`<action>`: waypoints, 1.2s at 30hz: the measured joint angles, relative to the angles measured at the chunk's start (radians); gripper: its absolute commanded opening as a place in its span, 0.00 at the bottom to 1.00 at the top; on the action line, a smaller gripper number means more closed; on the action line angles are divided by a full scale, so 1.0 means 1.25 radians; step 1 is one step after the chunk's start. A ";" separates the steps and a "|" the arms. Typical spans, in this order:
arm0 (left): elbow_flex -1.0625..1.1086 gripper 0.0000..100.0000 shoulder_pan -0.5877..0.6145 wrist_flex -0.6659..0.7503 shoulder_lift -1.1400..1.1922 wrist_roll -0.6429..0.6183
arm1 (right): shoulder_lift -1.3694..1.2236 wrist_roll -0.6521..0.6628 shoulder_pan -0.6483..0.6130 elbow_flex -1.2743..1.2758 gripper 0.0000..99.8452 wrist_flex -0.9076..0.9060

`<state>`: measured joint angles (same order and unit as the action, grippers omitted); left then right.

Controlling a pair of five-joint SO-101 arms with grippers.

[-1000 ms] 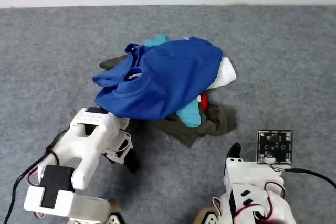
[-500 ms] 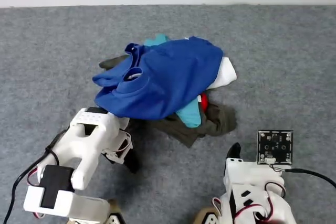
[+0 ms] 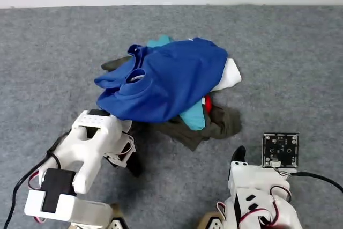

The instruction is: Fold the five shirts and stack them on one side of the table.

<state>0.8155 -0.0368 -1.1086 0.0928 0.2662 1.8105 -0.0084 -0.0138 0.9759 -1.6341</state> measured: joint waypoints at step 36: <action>-0.137 0.27 0.211 -0.504 -0.594 0.000 | 0.000 -0.001 0.000 0.000 0.20 0.000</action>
<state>0.6437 0.2271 -1.7392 -0.6498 0.2662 1.8105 -0.0100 -0.0138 0.9759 -1.6341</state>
